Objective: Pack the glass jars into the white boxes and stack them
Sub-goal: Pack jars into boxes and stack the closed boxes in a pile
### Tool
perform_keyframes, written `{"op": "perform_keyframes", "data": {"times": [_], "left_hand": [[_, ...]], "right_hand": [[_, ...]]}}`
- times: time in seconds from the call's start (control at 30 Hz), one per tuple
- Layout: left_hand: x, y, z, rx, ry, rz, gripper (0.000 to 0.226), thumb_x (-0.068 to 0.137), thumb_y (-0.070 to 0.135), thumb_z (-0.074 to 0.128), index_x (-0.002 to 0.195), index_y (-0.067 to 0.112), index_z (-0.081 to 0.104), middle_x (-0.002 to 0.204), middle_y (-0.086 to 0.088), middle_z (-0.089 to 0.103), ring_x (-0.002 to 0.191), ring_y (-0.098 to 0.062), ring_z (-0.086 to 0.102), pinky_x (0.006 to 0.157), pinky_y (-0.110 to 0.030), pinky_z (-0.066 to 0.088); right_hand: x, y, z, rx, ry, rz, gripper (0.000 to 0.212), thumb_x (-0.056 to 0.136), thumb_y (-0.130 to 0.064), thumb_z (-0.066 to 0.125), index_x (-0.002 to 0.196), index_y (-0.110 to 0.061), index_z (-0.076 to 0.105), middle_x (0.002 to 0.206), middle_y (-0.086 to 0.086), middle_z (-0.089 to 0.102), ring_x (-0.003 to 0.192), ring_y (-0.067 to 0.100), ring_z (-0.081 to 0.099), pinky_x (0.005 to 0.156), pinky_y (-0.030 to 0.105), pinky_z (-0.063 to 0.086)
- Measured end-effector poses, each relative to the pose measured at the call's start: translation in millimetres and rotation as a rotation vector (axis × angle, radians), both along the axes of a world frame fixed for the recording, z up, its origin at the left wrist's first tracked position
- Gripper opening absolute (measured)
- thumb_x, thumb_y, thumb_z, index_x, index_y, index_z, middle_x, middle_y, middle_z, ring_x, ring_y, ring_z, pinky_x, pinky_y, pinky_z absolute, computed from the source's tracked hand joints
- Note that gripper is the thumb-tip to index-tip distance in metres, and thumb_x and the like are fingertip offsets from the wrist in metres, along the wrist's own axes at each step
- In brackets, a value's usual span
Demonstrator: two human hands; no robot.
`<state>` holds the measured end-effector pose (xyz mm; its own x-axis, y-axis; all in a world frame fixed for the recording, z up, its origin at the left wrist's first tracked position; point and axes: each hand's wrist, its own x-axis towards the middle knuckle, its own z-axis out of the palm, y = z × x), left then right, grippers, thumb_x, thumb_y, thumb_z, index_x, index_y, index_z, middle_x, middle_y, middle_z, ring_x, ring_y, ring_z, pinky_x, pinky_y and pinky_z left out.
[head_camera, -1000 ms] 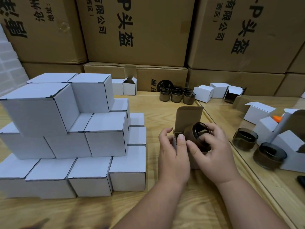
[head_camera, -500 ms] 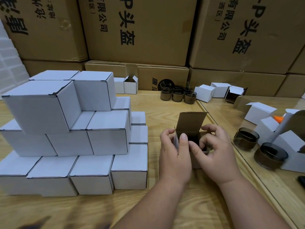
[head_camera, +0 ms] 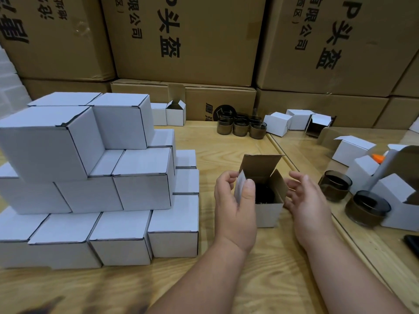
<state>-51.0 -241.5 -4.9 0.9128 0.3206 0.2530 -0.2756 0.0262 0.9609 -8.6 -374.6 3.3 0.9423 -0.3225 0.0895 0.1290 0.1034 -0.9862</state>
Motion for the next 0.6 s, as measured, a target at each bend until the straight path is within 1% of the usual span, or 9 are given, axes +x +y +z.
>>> {"op": "perform_keyframes", "data": {"times": [0.1,0.17,0.2,0.23,0.3,0.37,0.43,0.53,0.6], "left_hand": [[-1.9,0.7,2.6,-0.075,0.014,-0.008,0.026,0.092,0.062,0.038,0.115,0.05,0.045,0.119,0.012,0.054,0.106,0.003,0.054,0.081,-0.005,0.042],[0.5,3.1,1.1,-0.145,0.034,0.022,0.02,0.101,0.05,0.037,0.117,0.045,0.046,0.118,0.01,0.057,0.106,-0.004,0.058,0.086,-0.017,0.047],[2.0,4.8,0.9,-0.168,0.054,0.04,0.014,0.106,0.043,0.039,0.117,0.043,0.047,0.119,0.008,0.058,0.105,-0.007,0.059,0.085,-0.02,0.048],[2.9,6.1,2.0,-0.177,0.078,0.05,0.012,0.107,0.035,0.044,0.116,0.043,0.047,0.119,0.008,0.058,0.104,-0.008,0.059,0.081,-0.017,0.048],[4.3,6.1,3.1,-0.181,0.098,0.062,0.025,0.103,0.022,0.056,0.112,0.042,0.046,0.12,0.009,0.057,0.106,-0.007,0.059,0.072,-0.007,0.045],[4.5,4.8,4.1,-0.175,0.099,0.067,0.032,0.099,0.017,0.061,0.112,0.043,0.047,0.119,0.012,0.057,0.113,-0.006,0.059,0.072,-0.003,0.044],[4.2,3.9,4.0,-0.162,0.1,0.06,0.034,0.099,0.018,0.062,0.114,0.046,0.049,0.118,0.016,0.058,0.116,-0.003,0.059,0.073,-0.001,0.043],[2.6,5.1,4.2,-0.14,0.106,0.015,0.041,0.101,0.022,0.059,0.122,0.056,0.05,0.12,0.021,0.062,0.108,0.014,0.059,0.071,0.003,0.042],[1.2,5.4,5.0,-0.14,0.091,-0.02,0.04,0.103,0.022,0.056,0.119,0.058,0.056,0.117,0.024,0.068,0.104,0.018,0.06,0.073,0.001,0.044]], "right_hand": [[-0.8,2.2,-5.0,-0.114,0.004,0.025,0.034,0.111,-0.039,0.035,0.112,-0.039,0.069,0.105,-0.01,0.068,0.099,0.006,0.064,0.075,0.027,0.048],[-0.2,2.0,-7.2,-0.133,-0.002,0.052,0.032,0.11,-0.038,0.037,0.109,-0.043,0.069,0.099,-0.016,0.069,0.088,-0.003,0.066,0.07,0.02,0.049],[0.4,1.6,-7.9,-0.132,-0.004,0.064,0.029,0.11,-0.037,0.039,0.112,-0.044,0.067,0.094,-0.019,0.07,0.083,-0.008,0.066,0.066,0.015,0.05],[1.0,1.0,-8.5,-0.134,-0.003,0.07,0.026,0.109,-0.035,0.043,0.116,-0.045,0.065,0.089,-0.022,0.071,0.079,-0.011,0.065,0.063,0.012,0.05],[0.6,0.7,-8.0,-0.142,0.008,0.088,0.027,0.104,-0.033,0.055,0.128,-0.045,0.058,0.09,-0.017,0.072,0.082,-0.005,0.068,0.068,0.017,0.051],[0.4,0.9,-8.4,-0.14,-0.002,0.128,0.04,0.099,-0.029,0.064,0.136,-0.042,0.052,0.101,-0.013,0.075,0.091,0.001,0.071,0.077,0.025,0.051],[-0.1,1.2,-10.1,-0.127,-0.024,0.164,0.046,0.098,-0.023,0.067,0.139,-0.038,0.05,0.108,-0.014,0.075,0.097,0.004,0.072,0.083,0.03,0.051],[0.1,-1.0,-12.6,-0.139,-0.053,0.191,0.049,0.099,-0.016,0.065,0.139,-0.041,0.052,0.108,-0.017,0.073,0.097,-0.001,0.07,0.084,0.027,0.049],[-0.8,-0.9,-12.2,-0.172,-0.071,0.213,0.049,0.099,-0.016,0.063,0.131,-0.052,0.057,0.108,-0.021,0.072,0.098,-0.006,0.067,0.079,0.018,0.051]]}}
